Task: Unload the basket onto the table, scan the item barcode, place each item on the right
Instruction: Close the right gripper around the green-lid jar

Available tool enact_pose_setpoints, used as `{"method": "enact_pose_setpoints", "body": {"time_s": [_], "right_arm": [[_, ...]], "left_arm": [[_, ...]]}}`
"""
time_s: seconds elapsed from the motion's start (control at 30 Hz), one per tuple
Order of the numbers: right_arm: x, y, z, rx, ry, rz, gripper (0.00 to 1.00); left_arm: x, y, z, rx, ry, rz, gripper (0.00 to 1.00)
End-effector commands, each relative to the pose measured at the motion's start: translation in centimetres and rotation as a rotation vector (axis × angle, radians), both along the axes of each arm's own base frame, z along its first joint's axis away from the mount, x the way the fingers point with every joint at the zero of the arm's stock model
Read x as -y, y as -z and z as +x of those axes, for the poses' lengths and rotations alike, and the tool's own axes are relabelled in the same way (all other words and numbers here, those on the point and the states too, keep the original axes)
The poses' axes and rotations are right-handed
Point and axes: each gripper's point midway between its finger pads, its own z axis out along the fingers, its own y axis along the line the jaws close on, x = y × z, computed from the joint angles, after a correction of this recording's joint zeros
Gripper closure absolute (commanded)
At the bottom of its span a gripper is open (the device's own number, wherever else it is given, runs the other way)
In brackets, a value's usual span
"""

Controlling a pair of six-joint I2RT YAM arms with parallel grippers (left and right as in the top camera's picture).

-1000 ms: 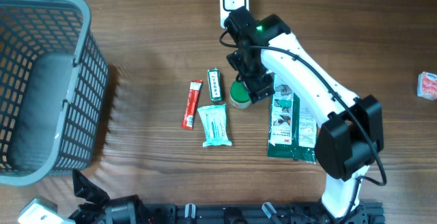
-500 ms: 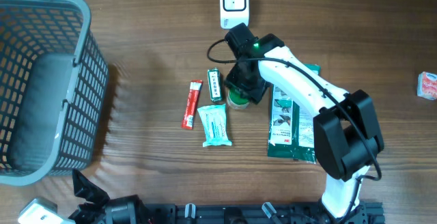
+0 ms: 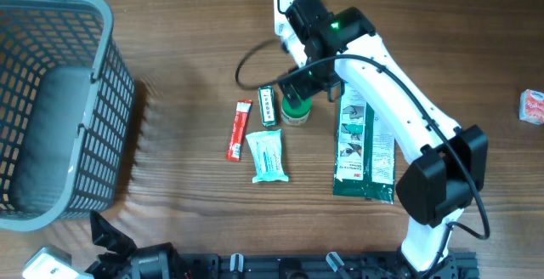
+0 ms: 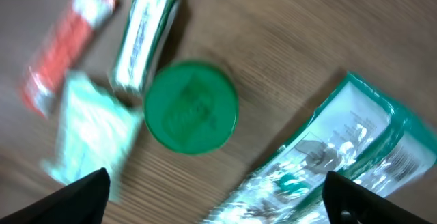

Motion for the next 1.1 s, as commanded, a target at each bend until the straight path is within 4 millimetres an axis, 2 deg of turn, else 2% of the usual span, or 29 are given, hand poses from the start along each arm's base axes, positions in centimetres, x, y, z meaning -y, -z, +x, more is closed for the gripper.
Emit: {"method": "enact_pose_setpoints", "body": {"time_s": [0.0,0.07,0.1,0.13,0.17,0.23,0.33,0.5,0.57,0.67,0.7,0.77,0.83,0.9,0.97,1.0,1.03,1.07], "right_arm": [[-0.4,-1.5,-0.4,-0.094,0.754,0.148,0.0],[-0.3,-0.2,-3.1,-0.276,1.317,0.143,0.0],[-0.4,0.6,-3.8,-0.339,1.596,0.139,0.0],[-0.6,1.4,-3.9,-0.368,1.777,0.143,0.0],[-1.0,2.4,-3.3,-0.378,1.857,0.177,0.0],[-2.5,3.8,-3.1,-0.461,1.906,0.233,0.01],[-4.2,5.8,-0.2,-0.448,1.86,0.408,0.0],[-2.9,8.2,-0.1,-0.368,1.891,0.339,0.02],[-2.2,8.6,0.1,-0.309,1.824,0.314,0.25],[-0.5,9.0,-0.1,-0.223,1.788,0.249,0.32],[-0.5,9.0,-0.2,-0.22,1.753,0.24,0.33],[-0.7,8.9,0.2,-0.195,1.564,0.237,0.36],[-0.8,8.7,0.5,-0.153,1.242,0.211,0.38],[-0.5,8.6,-0.2,-0.128,0.774,0.138,0.38],[-1.3,8.6,-1.7,-0.153,0.3,0.124,0.38],[-0.8,8.7,-2.3,-0.156,0.173,0.091,0.38],[-0.4,8.7,-2.9,-0.166,0.081,0.068,0.32],[0.0,8.8,-3.3,-0.171,0.012,0.044,0.2]], "left_arm": [[-0.1,-0.2,-0.2,0.013,-0.011,0.003,0.0],[-0.1,-0.2,-0.2,0.013,-0.011,0.003,0.0],[-0.1,-0.2,-0.2,0.013,-0.011,0.003,0.0],[-0.1,-0.2,-0.2,0.013,-0.011,0.003,0.0],[-0.1,-0.2,-0.2,0.013,-0.011,0.003,0.0],[-0.1,-0.2,-0.2,0.013,-0.011,0.003,0.0],[-0.1,-0.2,-0.2,0.013,-0.011,0.003,0.0],[-0.1,-0.2,-0.2,0.013,-0.011,0.003,0.0],[-0.1,-0.2,-0.2,0.013,-0.011,0.003,0.0],[-0.1,-0.2,-0.2,0.013,-0.011,0.003,0.0],[-0.1,-0.2,-0.2,0.013,-0.011,0.003,0.0],[-0.1,-0.2,-0.2,0.013,-0.011,0.003,0.0],[-0.1,-0.2,-0.2,0.013,-0.011,0.003,0.0],[-0.1,-0.2,-0.2,0.013,-0.011,0.003,0.0],[-0.1,-0.2,-0.2,0.013,-0.011,0.003,0.0],[-0.1,-0.2,-0.2,0.013,-0.011,0.003,0.0],[-0.1,-0.2,-0.2,0.013,-0.011,0.003,0.0],[-0.1,-0.2,-0.2,0.013,-0.011,0.003,0.0]]}}
